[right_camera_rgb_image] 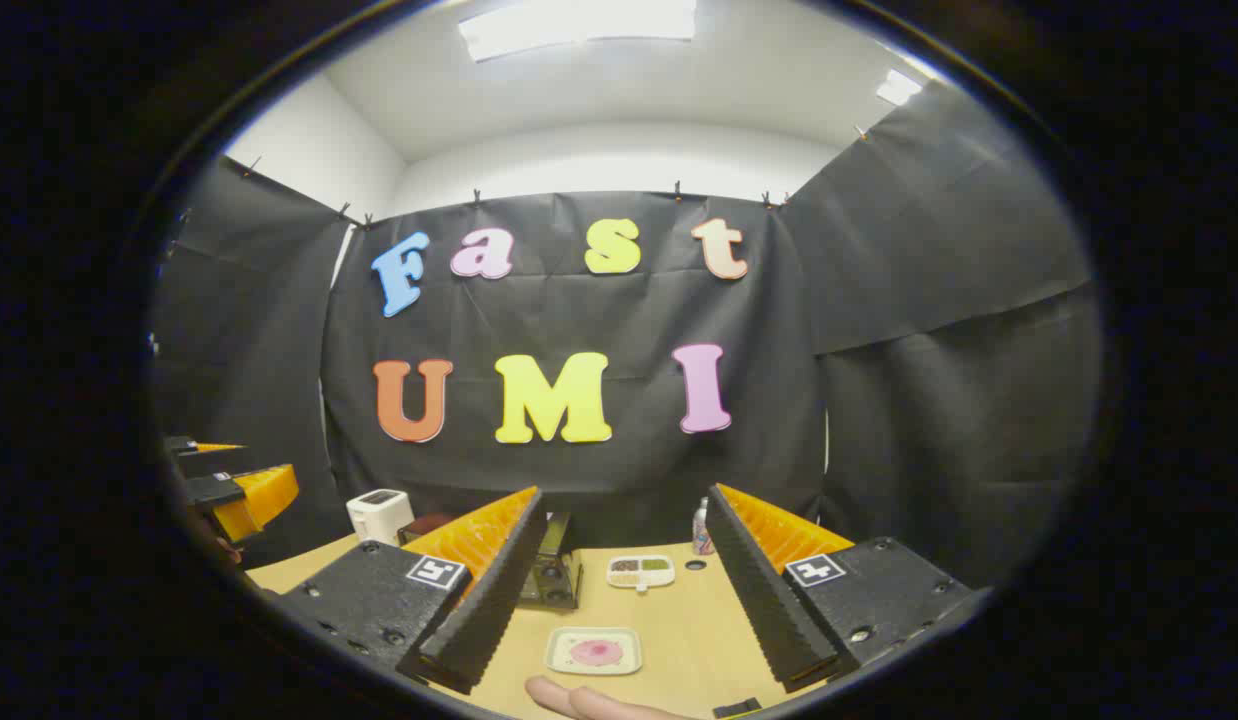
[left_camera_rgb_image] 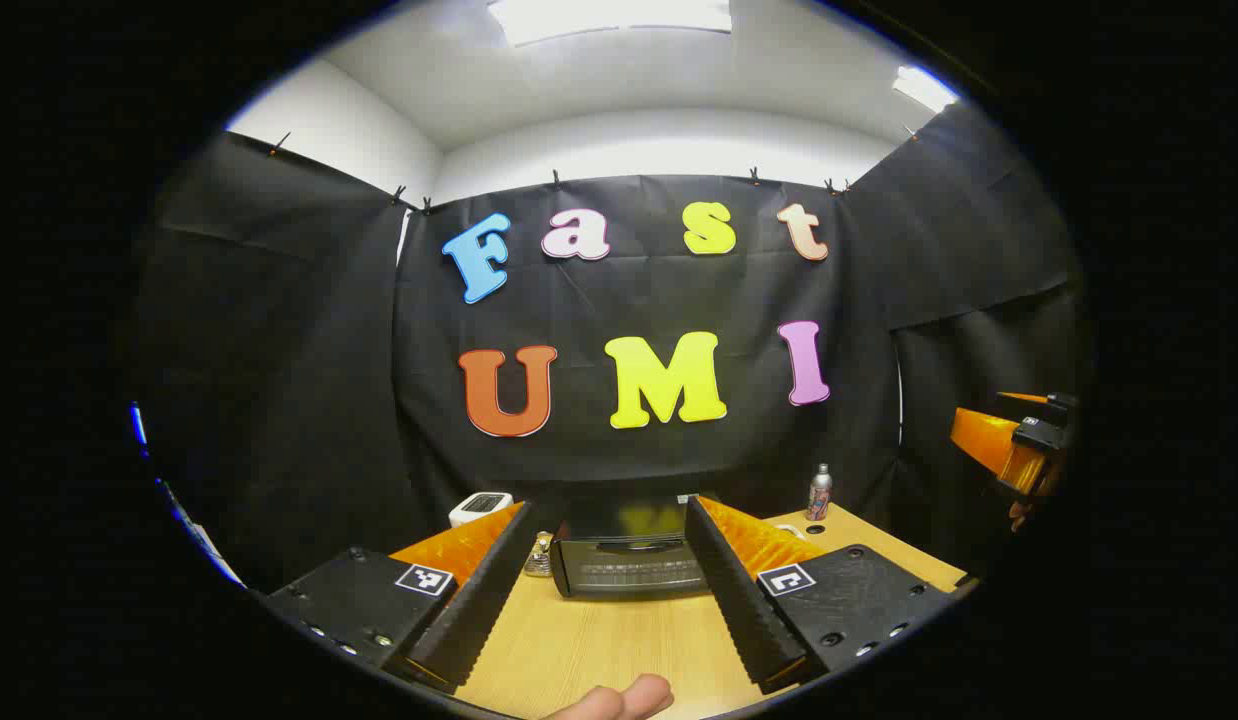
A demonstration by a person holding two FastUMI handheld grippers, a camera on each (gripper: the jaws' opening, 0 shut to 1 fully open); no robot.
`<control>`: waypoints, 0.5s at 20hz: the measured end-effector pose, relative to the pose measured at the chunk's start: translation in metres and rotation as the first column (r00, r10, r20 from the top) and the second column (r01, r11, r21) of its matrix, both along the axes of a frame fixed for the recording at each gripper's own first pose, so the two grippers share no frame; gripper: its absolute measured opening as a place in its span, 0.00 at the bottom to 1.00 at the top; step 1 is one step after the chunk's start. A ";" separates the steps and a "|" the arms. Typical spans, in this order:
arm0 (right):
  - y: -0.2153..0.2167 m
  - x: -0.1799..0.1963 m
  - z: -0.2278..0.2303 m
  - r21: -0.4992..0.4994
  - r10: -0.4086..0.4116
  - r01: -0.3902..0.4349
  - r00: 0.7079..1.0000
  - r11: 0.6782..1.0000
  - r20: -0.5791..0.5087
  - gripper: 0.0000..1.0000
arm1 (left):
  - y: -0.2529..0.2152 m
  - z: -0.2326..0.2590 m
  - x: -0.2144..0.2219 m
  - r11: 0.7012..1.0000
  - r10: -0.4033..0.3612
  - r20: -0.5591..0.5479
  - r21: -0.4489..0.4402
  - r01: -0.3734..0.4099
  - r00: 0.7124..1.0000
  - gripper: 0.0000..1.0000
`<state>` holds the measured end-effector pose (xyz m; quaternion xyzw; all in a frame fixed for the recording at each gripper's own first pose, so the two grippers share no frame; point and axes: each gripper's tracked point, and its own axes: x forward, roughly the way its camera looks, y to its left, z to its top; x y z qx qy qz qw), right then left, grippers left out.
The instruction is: Open the electric oven with the left hand, put the food in, and close the electric oven.
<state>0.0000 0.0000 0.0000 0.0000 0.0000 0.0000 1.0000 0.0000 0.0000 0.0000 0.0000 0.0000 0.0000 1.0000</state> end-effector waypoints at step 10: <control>-0.034 0.002 0.013 0.001 -0.053 0.053 0.998 0.999 0.041 0.97 | -0.006 0.010 0.005 0.999 0.002 0.049 -0.047 0.001 0.999 0.97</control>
